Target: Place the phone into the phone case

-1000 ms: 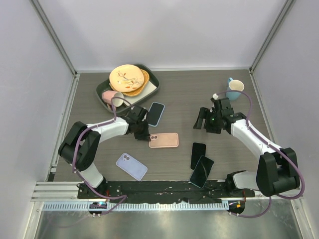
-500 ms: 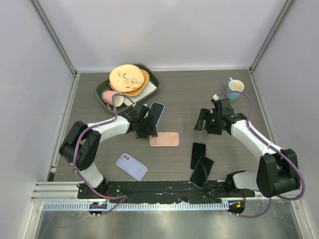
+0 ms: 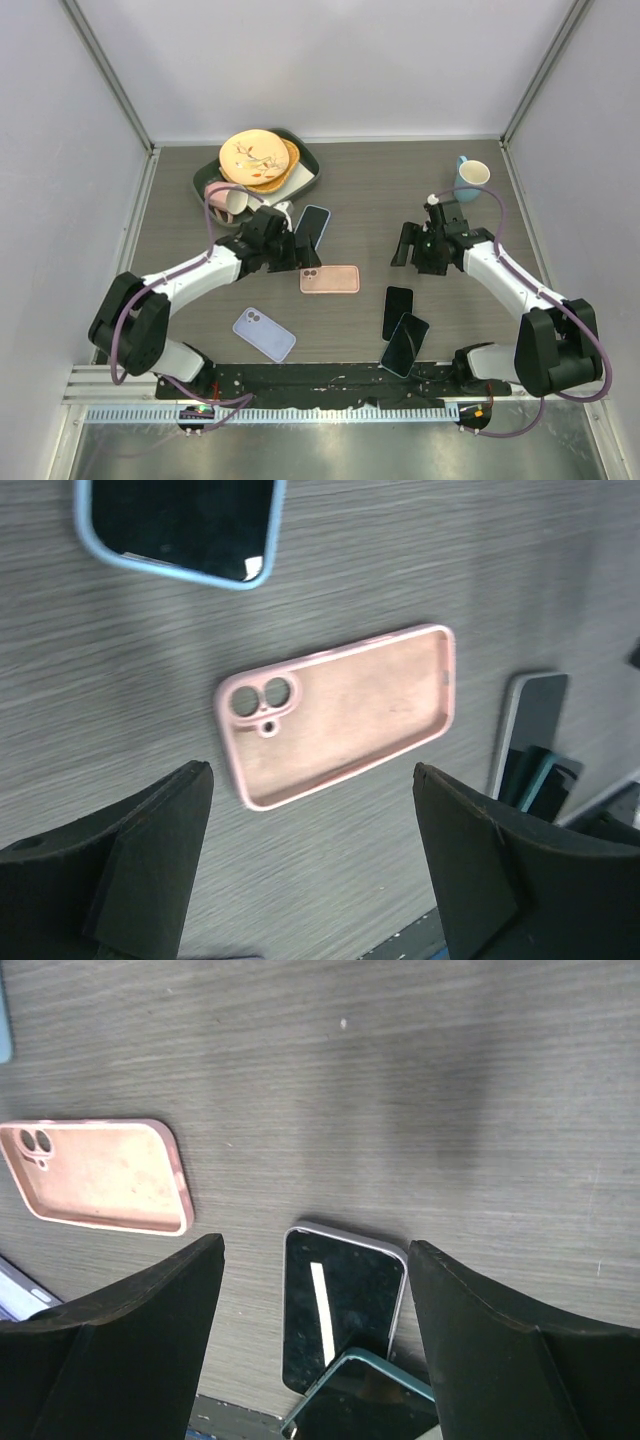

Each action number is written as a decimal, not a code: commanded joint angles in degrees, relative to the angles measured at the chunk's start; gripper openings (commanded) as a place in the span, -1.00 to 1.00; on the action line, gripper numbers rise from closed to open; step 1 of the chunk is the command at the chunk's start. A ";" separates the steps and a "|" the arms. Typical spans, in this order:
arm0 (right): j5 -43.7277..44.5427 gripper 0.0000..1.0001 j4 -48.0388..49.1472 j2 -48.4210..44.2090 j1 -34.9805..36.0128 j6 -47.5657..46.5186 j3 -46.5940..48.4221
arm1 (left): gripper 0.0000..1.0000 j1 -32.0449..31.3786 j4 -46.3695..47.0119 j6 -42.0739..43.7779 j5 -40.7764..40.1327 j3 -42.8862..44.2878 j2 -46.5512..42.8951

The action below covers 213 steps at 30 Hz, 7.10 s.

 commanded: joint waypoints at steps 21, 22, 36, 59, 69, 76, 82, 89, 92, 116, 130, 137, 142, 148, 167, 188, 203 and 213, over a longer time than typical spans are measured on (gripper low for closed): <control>5.61 0.59 -18.36 -18.14 -0.20 17.41 -14.37 | 0.57 -15.15 21.62 -4.48 22.20 6.55 16.42; 5.00 0.59 -18.72 -18.32 -0.11 17.32 -15.59 | 0.56 -15.41 22.32 -4.83 22.46 6.82 16.86; -6.43 0.57 -10.91 -20.78 -0.11 19.96 -24.04 | 0.37 -17.08 24.78 -7.21 26.16 9.19 21.61; -13.55 -0.49 17.49 9.25 9.28 15.31 -13.60 | 0.26 -15.24 24.01 -7.56 13.59 -2.85 6.15; -13.03 -0.48 17.85 19.80 11.31 4.06 -2.35 | 0.27 -14.54 18.64 -5.02 8.67 -6.02 1.05; -9.16 -0.04 10.82 17.38 11.22 -0.43 3.47 | 0.33 -11.82 12.68 0.43 8.75 -2.59 -0.01; -7.31 0.32 8.10 9.29 11.22 2.11 -0.66 | 0.32 -5.24 15.72 1.49 15.60 -2.23 -0.01; -15.03 0.39 5.45 -2.84 11.22 5.98 -10.74 | 0.32 -2.85 11.34 9.65 25.34 8.02 8.59; -18.99 0.41 6.77 -8.11 11.92 9.14 -16.89 | 0.31 -2.85 8.01 11.95 28.34 13.65 14.29; -17.79 0.39 29.36 4.45 21.16 20.58 -22.03 | 0.21 -3.37 3.25 15.12 31.96 18.52 26.98; -12.05 0.40 19.60 1.20 13.17 11.00 -16.48 | -0.22 -5.22 16.78 6.68 34.68 7.44 21.53; -13.64 0.40 19.16 0.49 10.52 9.24 -16.84 | -0.35 -6.28 25.57 1.23 34.16 1.99 18.63; -12.94 0.40 18.64 -0.56 9.73 9.24 -17.36 | 0.01 -6.28 16.46 6.31 29.42 3.65 16.70; -11.97 0.39 17.76 -0.74 7.97 8.45 -17.36 | 0.20 -6.28 -3.05 17.20 24.15 8.40 13.01; -10.56 0.37 17.40 1.54 4.81 7.48 -16.22 | 0.15 3.22 7.81 10.02 33.71 14.20 20.72; -21.02 0.27 28.64 8.84 4.46 13.36 -16.04 | -0.14 1.99 12.30 6.59 35.39 13.85 26.01; -21.46 0.27 31.73 7.26 4.46 14.69 -14.99 | -0.63 -1.88 13.80 5.10 38.99 15.87 26.18; -20.50 0.27 28.83 4.19 4.46 13.63 -12.36 | -1.00 -5.48 14.06 4.40 38.12 16.93 25.66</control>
